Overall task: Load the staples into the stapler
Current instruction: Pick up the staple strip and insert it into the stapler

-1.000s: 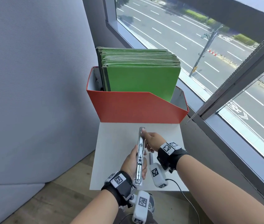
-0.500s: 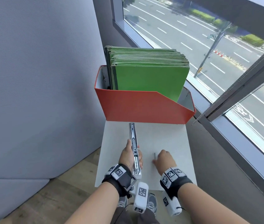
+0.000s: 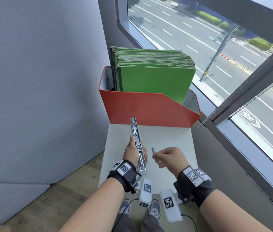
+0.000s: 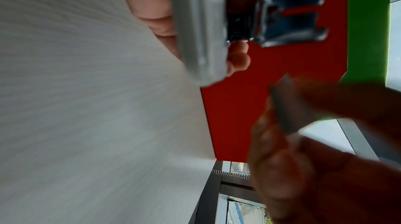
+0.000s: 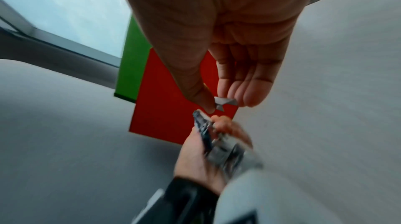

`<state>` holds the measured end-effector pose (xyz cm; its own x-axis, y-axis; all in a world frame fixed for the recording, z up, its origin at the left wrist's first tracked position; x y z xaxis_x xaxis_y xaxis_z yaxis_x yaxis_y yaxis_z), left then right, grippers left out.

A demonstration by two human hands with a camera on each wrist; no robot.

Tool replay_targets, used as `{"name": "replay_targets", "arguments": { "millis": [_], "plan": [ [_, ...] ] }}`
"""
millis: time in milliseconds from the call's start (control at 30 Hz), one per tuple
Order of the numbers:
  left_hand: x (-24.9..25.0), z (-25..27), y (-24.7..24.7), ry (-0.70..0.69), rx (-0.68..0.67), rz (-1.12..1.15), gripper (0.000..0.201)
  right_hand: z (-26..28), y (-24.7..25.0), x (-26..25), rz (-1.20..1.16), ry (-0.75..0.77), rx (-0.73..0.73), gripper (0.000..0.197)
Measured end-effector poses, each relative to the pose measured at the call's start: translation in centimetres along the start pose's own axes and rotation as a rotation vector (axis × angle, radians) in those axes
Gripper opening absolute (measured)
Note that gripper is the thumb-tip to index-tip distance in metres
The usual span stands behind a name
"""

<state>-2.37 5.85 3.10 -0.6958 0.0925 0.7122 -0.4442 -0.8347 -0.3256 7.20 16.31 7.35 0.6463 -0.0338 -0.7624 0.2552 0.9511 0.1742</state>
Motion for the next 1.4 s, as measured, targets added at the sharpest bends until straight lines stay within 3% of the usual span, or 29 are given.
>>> {"name": "replay_targets", "arguments": {
  "millis": [100, 400, 600, 800, 1066, 1233, 1400],
  "plan": [
    [-0.3, -0.7, -0.2, -0.028, 0.015, -0.025, 0.058, 2.0, -1.0, -1.3, 0.067, 0.025, -0.045, 0.011],
    [-0.9, -1.1, -1.4, -0.09, -0.005, -0.038, 0.064, 2.4, -2.3, -1.1, 0.273, 0.084, 0.109, 0.009],
    [-0.8, -0.9, -1.2, -0.079, -0.007, -0.004, 0.058, 2.3, -2.7, -0.8, 0.373, 0.14, 0.108, 0.012],
    [-0.8, -0.6, -0.6, -0.06, -0.012, 0.047, 0.058, 1.9, -2.8, -0.1, 0.19, 0.14, 0.039, 0.019],
    [-0.6, 0.0, -0.5, -0.015, 0.001, 0.068, 0.056, 1.3, -2.6, 0.3, 0.161, 0.152, -0.045, 0.025],
    [-0.4, 1.7, -1.9, -0.005, -0.075, 0.137, 0.051, -0.7, 0.0, -2.4, 0.12, 0.212, -0.004, 0.019],
    [-1.3, 3.9, -3.1, 0.043, -0.165, 0.06, 0.051, -4.4, 1.9, -4.9, -0.043, 0.18, -0.072, 0.043]
  ]
}}
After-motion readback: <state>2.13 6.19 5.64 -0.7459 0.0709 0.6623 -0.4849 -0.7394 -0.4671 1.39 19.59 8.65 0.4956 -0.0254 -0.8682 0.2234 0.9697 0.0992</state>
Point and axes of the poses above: each hand's wrist, its own z-axis away from the middle knuckle, its own y-axis out of the back of the hand, x = y × z, the point moved 1 cm from there along -z, towards the middle knuckle, and after that the axes turned 13 degrees about -x, right-handed, at the moved point
